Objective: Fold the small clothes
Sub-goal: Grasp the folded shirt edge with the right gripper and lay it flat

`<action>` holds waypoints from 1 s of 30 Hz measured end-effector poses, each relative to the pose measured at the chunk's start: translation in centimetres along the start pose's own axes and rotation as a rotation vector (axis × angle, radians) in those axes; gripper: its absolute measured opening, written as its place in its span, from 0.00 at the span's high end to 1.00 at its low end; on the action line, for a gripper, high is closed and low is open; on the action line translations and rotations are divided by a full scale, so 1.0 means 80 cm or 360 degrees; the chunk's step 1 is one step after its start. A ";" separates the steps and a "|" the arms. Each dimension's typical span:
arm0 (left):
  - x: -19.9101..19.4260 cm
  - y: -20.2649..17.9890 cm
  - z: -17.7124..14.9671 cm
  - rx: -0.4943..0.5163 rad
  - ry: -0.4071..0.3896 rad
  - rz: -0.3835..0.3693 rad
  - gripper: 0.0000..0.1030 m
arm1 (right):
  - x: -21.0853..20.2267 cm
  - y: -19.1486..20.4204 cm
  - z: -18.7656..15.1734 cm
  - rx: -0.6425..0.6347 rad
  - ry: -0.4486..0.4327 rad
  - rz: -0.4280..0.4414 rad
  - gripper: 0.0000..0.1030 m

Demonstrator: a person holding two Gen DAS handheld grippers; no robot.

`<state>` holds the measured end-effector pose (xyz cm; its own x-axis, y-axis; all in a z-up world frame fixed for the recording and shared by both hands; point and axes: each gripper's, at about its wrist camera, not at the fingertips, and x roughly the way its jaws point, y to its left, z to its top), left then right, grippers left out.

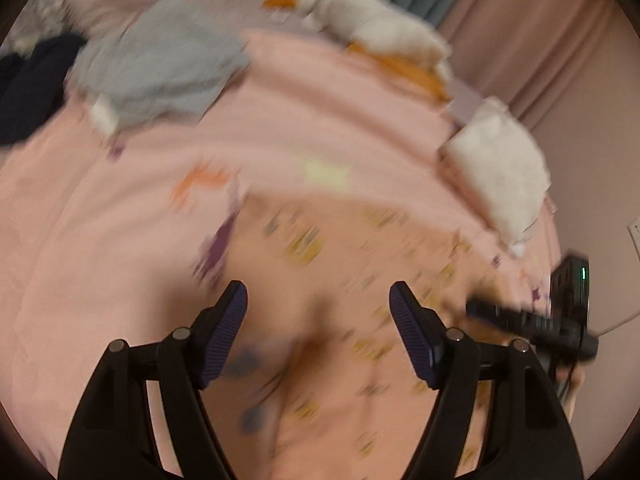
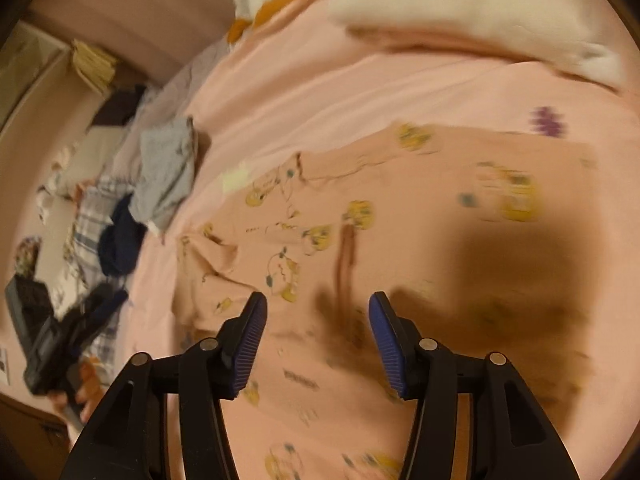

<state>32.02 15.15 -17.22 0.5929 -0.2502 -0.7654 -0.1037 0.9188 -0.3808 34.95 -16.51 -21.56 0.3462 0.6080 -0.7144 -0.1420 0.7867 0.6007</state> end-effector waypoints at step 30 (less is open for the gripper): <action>0.098 0.005 -0.025 -0.0027 -0.0030 0.0367 0.56 | -0.131 0.054 0.063 -0.0083 -0.0656 0.0009 0.92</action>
<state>34.99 12.91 -24.40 0.5667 -0.0281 -0.8234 -0.2514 0.9458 -0.2053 35.36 -20.01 -9.71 0.6862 0.5269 -0.5014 -0.1880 0.7944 0.5776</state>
